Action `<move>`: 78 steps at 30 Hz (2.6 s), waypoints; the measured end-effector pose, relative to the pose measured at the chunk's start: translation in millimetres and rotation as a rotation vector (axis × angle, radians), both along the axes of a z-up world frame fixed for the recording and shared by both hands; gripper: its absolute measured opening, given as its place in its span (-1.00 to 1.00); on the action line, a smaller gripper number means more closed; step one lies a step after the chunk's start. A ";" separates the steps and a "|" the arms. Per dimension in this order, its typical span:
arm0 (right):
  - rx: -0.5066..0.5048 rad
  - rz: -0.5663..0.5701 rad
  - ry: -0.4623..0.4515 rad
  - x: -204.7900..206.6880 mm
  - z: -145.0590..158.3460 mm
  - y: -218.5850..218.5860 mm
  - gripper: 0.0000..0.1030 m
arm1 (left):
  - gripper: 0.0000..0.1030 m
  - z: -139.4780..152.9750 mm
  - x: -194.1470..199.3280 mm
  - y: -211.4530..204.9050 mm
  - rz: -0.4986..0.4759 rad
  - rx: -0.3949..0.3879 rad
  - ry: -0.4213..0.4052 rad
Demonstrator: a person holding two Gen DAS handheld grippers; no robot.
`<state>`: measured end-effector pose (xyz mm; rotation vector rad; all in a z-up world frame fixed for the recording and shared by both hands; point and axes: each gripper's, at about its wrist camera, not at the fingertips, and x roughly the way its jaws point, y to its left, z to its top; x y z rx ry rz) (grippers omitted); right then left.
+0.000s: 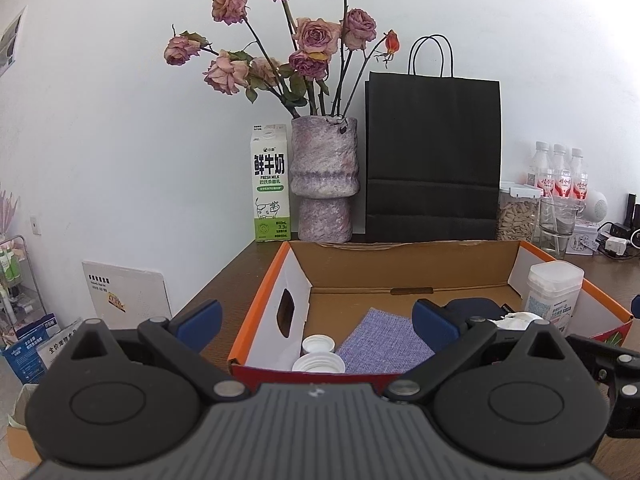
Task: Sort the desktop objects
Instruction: 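Withdraw both grippers from the box back toward the table items, then grasp the small white cap with the left gripper while the right approaches a tissue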
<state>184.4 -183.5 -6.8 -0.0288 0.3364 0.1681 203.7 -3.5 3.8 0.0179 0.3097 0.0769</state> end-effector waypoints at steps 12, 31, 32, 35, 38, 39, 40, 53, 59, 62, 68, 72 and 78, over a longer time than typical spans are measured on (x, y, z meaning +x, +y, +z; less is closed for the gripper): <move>-0.015 0.004 -0.008 -20.2 -11.8 -9.9 1.00 | 1.00 -8.3 -22.5 21.8 0.047 -0.021 0.034; -0.021 -0.039 0.033 -47.0 -24.6 -24.3 1.00 | 1.00 -26.5 -30.4 51.4 -0.009 -0.069 0.251; -0.020 -0.040 0.037 -46.7 -24.9 -24.9 1.00 | 1.00 -27.5 -29.6 50.8 -0.012 -0.068 0.256; -0.007 -0.048 0.046 -45.6 -24.8 -28.0 1.00 | 1.00 -29.9 -23.8 48.6 -0.030 -0.075 0.279; 0.004 -0.055 0.061 -42.9 -25.7 -30.1 1.00 | 1.00 -31.9 -19.7 45.3 -0.045 -0.077 0.291; 0.005 -0.056 0.066 -42.3 -26.0 -30.4 1.00 | 0.96 -32.5 -19.0 44.2 -0.049 -0.074 0.292; 0.004 -0.055 0.067 -42.1 -26.2 -30.2 1.00 | 0.92 -32.9 -18.1 43.0 -0.052 -0.071 0.294; -0.005 -0.044 0.084 -40.3 -27.4 -28.0 1.00 | 0.71 -28.8 -33.7 53.0 -0.044 -0.096 0.240; -0.011 -0.043 0.092 -38.7 -28.1 -27.5 1.00 | 0.54 -34.0 -36.6 68.3 0.013 -0.045 0.288; -0.013 -0.044 0.097 -37.7 -28.4 -27.2 1.00 | 0.53 -37.8 -31.9 72.7 0.003 -0.030 0.323; -0.014 -0.046 0.103 -36.4 -29.0 -27.3 1.00 | 0.52 -44.6 -19.2 62.2 -0.055 0.016 0.357; -0.012 -0.045 0.108 -35.9 -29.3 -27.4 1.00 | 0.35 -47.7 -12.5 61.2 -0.072 0.001 0.368; -0.015 -0.040 0.116 -35.1 -30.0 -26.5 1.00 | -0.36 -48.2 -15.1 56.5 -0.141 -0.014 0.349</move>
